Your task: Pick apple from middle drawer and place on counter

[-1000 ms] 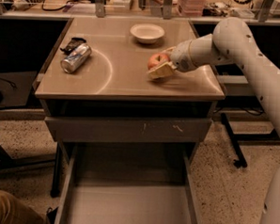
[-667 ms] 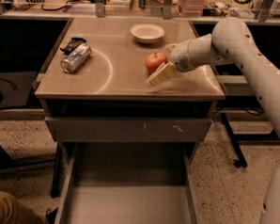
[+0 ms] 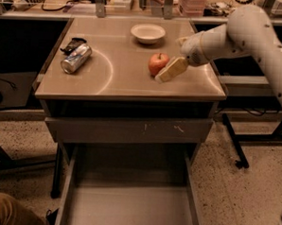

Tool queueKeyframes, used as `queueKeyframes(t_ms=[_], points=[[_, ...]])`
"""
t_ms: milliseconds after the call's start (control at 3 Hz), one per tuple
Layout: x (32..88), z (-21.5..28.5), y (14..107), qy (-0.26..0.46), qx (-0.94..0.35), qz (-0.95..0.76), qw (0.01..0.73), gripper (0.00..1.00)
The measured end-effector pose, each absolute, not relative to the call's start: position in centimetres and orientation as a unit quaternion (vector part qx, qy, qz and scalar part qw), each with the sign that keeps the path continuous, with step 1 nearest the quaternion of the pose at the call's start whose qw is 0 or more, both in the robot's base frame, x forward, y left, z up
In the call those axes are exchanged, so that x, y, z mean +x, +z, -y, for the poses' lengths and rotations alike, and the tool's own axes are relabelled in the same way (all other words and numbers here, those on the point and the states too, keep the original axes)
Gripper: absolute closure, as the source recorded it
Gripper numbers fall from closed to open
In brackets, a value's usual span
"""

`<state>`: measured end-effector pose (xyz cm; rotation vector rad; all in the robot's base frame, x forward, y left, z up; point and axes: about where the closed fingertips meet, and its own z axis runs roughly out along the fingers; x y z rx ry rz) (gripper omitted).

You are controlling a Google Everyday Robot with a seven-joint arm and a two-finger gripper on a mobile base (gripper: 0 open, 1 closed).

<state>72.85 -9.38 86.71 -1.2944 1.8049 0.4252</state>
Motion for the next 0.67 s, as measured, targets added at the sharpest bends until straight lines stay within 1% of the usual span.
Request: queueKeyframes(t_ms=[333,667], points=[[70.12,13.38,92.2,0.13,-0.495,-0.735,0.445,0.0],[69.93,13.23,92.71,0.128,-0.497,-0.733,0.446,0.0]])
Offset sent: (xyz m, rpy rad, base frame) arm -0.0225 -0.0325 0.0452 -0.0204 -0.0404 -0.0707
